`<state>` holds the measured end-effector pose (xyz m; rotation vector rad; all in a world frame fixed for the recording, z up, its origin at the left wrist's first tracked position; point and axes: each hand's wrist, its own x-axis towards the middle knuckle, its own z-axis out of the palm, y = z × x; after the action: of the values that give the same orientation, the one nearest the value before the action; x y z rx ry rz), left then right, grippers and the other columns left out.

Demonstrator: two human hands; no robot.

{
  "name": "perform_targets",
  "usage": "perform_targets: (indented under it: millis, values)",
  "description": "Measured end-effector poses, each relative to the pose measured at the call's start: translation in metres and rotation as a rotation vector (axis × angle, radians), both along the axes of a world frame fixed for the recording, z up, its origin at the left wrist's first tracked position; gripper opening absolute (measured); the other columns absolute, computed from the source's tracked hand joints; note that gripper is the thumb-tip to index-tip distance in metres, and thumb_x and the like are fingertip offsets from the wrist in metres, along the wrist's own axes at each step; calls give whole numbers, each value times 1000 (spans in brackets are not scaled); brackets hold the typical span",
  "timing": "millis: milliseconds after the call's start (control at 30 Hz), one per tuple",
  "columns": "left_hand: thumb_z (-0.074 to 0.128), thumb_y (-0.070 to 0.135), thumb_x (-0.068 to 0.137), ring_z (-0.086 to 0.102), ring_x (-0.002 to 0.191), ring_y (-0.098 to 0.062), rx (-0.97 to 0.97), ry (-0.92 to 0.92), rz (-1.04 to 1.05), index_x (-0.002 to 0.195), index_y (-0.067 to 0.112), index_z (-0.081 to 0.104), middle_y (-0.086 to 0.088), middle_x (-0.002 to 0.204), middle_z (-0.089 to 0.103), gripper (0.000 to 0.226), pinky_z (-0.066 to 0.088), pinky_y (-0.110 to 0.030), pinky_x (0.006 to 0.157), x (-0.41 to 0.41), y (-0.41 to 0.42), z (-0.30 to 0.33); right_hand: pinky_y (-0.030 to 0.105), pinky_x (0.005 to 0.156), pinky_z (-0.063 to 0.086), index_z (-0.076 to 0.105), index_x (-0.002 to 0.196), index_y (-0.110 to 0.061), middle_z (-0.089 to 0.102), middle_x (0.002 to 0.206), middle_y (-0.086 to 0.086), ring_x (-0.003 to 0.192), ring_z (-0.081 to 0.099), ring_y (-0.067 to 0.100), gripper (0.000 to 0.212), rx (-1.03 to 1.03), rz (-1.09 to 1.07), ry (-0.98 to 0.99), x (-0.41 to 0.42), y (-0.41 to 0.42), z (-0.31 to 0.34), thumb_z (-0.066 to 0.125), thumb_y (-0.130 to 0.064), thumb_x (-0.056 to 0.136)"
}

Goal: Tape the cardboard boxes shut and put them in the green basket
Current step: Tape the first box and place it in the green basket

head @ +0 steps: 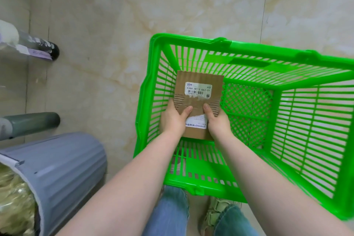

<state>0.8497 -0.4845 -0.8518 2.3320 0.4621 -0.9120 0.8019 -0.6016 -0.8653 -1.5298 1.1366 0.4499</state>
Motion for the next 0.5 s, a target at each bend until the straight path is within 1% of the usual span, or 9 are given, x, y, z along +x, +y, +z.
perform_targets:
  millis: [100, 167, 267, 367, 433, 500]
  values:
    - [63, 51, 89, 62, 106, -29, 32, 5, 5, 125, 21, 50, -3, 118, 67, 49, 49, -34, 85, -6, 0, 0, 42, 95, 50, 60, 108, -21, 69, 111, 5, 103, 65, 25, 22, 24, 7, -6, -1, -3, 0, 58, -38, 95]
    - [60, 55, 89, 62, 106, -30, 59, 8, -2, 123, 21, 49, -3, 118, 67, 49, 47, -35, 83, -9, 0, -1, 44, 97, 50, 60, 111, -19, 68, 111, 3, 104, 65, 25, 25, 47, 12, -6, -1, -5, -1, 58, -38, 95]
    - [57, 59, 89, 63, 105, -30, 100, 8, -9, 123, 22, 48, -4, 117, 67, 50, 44, -34, 80, -12, 1, -1, 45, 97, 49, 60, 113, -16, 69, 114, 6, 104, 65, 25, 27, 58, 6, -15, -2, -5, -3, 58, -37, 95]
    - [55, 61, 89, 63, 104, -30, 126, 11, -33, 124, 23, 48, -4, 117, 66, 51, 48, -35, 81, -11, 1, -1, 44, 96, 50, 60, 112, -17, 69, 113, 7, 104, 65, 26, 25, 51, -6, -28, -2, -3, -3, 58, -36, 96]
    - [55, 60, 89, 63, 103, -30, 116, 3, -59, 128, 24, 47, -3, 118, 66, 54, 51, -38, 83, -6, 0, -1, 44, 96, 50, 61, 114, -16, 69, 113, 7, 104, 65, 26, 28, 45, -45, -26, -2, -2, -4, 57, -36, 96]
    - [55, 58, 90, 62, 105, -31, 125, -21, -125, 136, 23, 42, -5, 120, 65, 59, 51, -39, 80, 1, -3, 0, 42, 95, 51, 60, 113, -16, 69, 112, 7, 103, 66, 25, 27, 41, -101, -30, -2, -1, -4, 58, -36, 96]
